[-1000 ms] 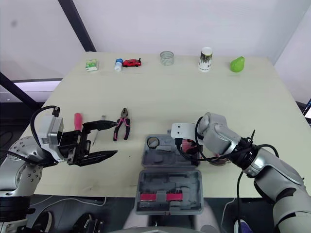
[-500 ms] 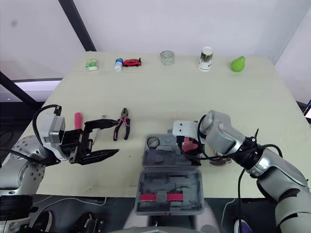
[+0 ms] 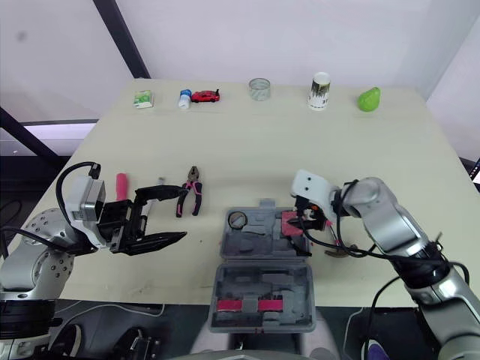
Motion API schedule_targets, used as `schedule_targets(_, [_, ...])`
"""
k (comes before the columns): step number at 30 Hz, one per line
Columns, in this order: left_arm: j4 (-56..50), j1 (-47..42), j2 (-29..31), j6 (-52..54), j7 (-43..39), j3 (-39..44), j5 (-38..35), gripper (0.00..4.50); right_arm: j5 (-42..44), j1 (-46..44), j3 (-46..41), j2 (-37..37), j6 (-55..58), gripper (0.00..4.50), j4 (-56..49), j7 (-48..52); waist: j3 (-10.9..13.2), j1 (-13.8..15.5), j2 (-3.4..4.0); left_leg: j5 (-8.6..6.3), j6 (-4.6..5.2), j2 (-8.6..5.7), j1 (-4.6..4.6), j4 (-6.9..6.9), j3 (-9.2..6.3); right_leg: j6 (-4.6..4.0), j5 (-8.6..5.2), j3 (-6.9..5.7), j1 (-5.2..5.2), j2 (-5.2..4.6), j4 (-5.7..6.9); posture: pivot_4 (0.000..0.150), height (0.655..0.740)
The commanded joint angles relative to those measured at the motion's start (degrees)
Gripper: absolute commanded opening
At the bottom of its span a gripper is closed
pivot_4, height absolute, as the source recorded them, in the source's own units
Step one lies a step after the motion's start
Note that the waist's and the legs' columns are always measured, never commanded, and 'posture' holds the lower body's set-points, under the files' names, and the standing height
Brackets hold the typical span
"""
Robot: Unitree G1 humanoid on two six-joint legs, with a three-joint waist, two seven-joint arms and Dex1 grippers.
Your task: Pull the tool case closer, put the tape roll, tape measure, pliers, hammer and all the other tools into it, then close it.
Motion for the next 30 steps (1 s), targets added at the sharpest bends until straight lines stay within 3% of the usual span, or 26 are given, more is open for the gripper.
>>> schedule_targets(1, [-1.3, -0.4, 0.0, -0.5, -0.4, 0.9, -0.3, 4.50, 4.3, 3.8, -5.8, 2.9, -12.2, 1.84, 3.1, -1.4, 0.0, -0.2, -0.02, 0.00, 0.00, 0.00, 0.02, 0.00, -0.01, 0.00, 0.00, 0.01, 0.02, 0.02, 0.00, 0.150, 0.7400])
schedule_targets(8, [-1.0, -0.1, 0.2, -0.4, -0.7, 1.2, -0.4, 4.50, 7.1, 9.0, -7.6, 6.4, -23.7, 1.84, 10.8, -1.0, 0.0, 0.0, -0.01, 0.00, 0.00, 0.00, 0.04, 0.00, 0.01, 0.00, 0.00, 0.04, 0.04, 0.03, 0.00, 0.150, 0.7400])
schedule_targets(16, [-0.9, 0.2, 0.3, -0.5, -0.7, 1.5, -0.1, 4.50, 12.1, 8.9, -9.1, 12.1, -33.8, 1.84, 22.1, 3.1, 0.0, -0.1, 0.00, 0.00, 0.00, 0.01, 0.11, -0.01, 0.02, 0.00, 0.00, 0.07, 0.07, 0.04, 0.04, 0.150, 0.7400])
schedule_targets(30, [1.3, -1.2, 0.3, -0.6, -1.6, 1.7, -0.2, 4.50, 6.9, 5.9, -7.6, 17.2, -48.6, 1.84, 50.6, 4.6, 0.0, -0.2, -0.01, 0.00, -0.01, 0.01, 0.27, -0.01, 0.08, 0.00, 0.01, 0.11, 0.19, 0.03, 0.04, 0.150, 0.7400])
